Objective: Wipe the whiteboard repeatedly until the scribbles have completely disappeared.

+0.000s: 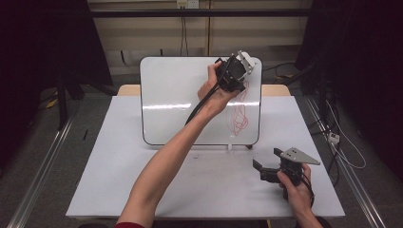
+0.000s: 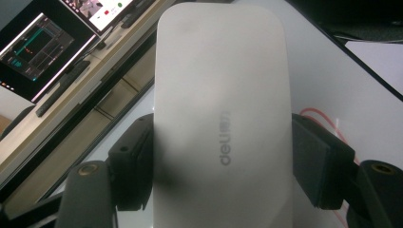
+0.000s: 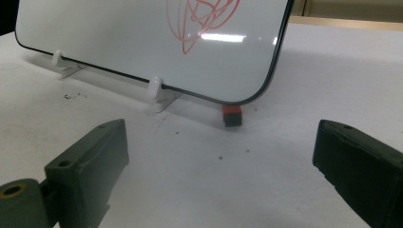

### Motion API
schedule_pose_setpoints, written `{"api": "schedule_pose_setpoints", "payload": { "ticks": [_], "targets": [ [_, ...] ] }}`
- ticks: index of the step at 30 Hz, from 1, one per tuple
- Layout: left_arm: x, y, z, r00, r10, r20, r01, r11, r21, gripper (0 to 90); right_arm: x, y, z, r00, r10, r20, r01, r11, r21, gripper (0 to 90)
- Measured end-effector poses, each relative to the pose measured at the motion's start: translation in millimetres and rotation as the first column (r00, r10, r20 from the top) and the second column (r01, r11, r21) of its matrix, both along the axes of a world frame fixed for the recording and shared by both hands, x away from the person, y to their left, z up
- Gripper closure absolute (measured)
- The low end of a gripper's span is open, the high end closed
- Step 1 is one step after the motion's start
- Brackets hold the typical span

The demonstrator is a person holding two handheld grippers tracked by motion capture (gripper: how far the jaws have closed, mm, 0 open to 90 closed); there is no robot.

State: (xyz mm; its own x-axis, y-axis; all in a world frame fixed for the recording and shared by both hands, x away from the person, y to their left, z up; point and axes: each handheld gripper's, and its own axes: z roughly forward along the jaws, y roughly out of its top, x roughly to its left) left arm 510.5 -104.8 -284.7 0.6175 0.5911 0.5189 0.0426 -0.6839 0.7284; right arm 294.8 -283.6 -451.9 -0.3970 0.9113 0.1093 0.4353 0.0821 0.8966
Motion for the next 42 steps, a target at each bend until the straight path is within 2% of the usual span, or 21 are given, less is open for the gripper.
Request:
{"api": "schedule_pose_setpoints", "payload": {
  "ticks": [9, 11, 21, 30, 38, 39, 42],
  "targets": [
    [-0.6, -1.6, -1.5, 0.9999, 0.006, 0.01, -0.006, 1.0, 0.005, 31.1, 0.2, 0.2, -0.1, 1.0, -0.004, -0.001, 0.004, 1.0, -0.006, 4.9],
    [-1.7, -3.3, -2.2, 0.9997, 0.012, 0.022, -0.013, 0.9996, 0.023, 31.1, -0.5, 0.0, -0.6, 1.0, -0.007, -0.005, 0.007, 1.0, -0.004, 4.9],
    [-2.0, -4.1, -4.9, 0.9996, 0.004, 0.027, -0.005, 0.9991, 0.041, 31.2, 0.5, -0.2, -0.6, 1.0, -0.003, -0.001, 0.003, 1.0, -0.003, 5.0],
    [-7.8, -8.0, -12.2, 0.9996, -0.022, 0.017, 0.021, 0.9957, 0.09, 31.2, 0.2, 0.7, -0.3, 1.0, -0.003, -0.001, 0.003, 1.0, -0.004, 4.9],
    [-18.1, -8.6, -22.7, 0.9996, -0.022, 0.018, 0.02, 0.9943, 0.105, 31.2, -2.0, 0.4, 0.1, 1.0, 0.001, -0.001, -0.001, 1.0, -0.004, 4.8],
    [-19.2, -8.7, -24.9, 0.9996, -0.026, 0.014, 0.024, 0.9953, 0.093, 31.2, -2.2, 0.3, 0.2, 1.0, 0.002, 0.002, -0.002, 1.0, -0.006, 4.8],
    [-22.7, -7.4, -28.8, 0.9994, -0.033, 0.012, 0.031, 0.9938, 0.107, 31.2, -2.8, 1.0, 0.7, 1.0, 0.007, 0.007, -0.007, 1.0, -0.009, 4.8]
  ]
}}
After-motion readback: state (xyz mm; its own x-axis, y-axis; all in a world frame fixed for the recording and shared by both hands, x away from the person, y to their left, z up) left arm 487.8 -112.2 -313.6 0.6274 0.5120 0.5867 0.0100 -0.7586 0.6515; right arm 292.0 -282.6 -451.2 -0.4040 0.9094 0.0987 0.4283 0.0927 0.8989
